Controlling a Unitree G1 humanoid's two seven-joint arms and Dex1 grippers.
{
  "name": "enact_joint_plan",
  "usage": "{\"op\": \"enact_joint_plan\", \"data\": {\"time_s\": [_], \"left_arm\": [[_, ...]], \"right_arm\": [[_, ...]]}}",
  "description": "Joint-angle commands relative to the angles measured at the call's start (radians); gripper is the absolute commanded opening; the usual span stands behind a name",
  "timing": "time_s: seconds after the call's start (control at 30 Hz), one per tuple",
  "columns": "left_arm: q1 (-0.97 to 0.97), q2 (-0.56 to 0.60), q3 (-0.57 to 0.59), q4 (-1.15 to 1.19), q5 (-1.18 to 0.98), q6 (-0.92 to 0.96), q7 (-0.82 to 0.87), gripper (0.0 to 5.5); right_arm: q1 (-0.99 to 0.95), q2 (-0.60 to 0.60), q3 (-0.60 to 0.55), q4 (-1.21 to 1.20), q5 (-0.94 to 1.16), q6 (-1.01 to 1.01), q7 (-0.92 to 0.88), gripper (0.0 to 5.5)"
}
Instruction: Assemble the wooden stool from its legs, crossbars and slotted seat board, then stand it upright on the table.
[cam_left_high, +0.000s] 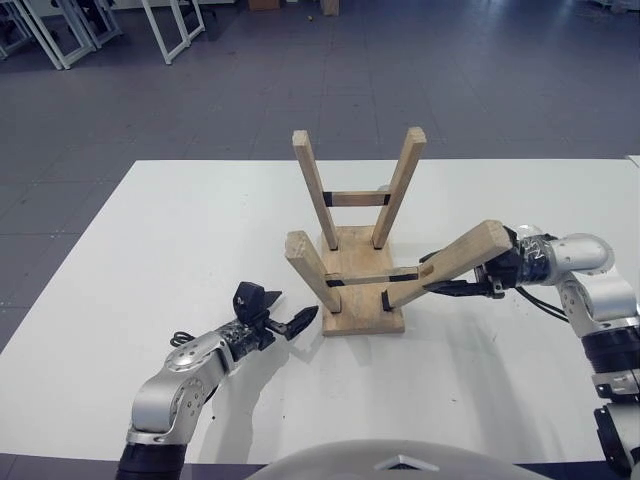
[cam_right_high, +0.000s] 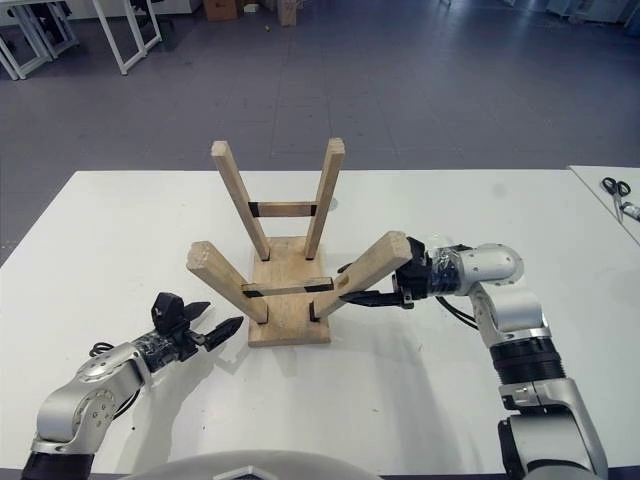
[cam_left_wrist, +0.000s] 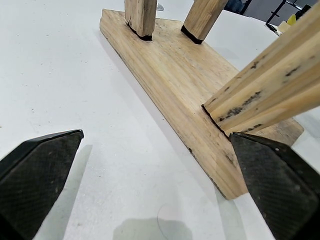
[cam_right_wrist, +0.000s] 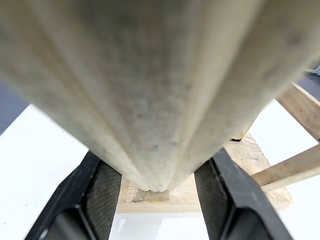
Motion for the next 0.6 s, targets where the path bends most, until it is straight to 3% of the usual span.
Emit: {"op": "enact_joint_plan", "data": {"time_s": [0.03, 0.27, 0.6], "left_arm": [[0.01, 0.0, -0.005, -0.022, 0.014, 0.015, 0.018, 5.48], [0.016, -0.007, -0.007, -0.023, 0.018, 0.013, 0.024, 5.48], [0.024, -0.002, -0.014, -0.016, 0.057, 0.012, 0.041, 5.48]], "right_arm": [[0.048, -0.057, 0.106, -0.096, -0.171, 0.122, -0.094, 2.04], [0.011, -0.05, 0.14, -0.139, -0.176, 0.282, -0.213, 2.04], [0.006, 0.067, 0.148, -0.094, -0.22, 0.259, -0.45, 2.04]]}}
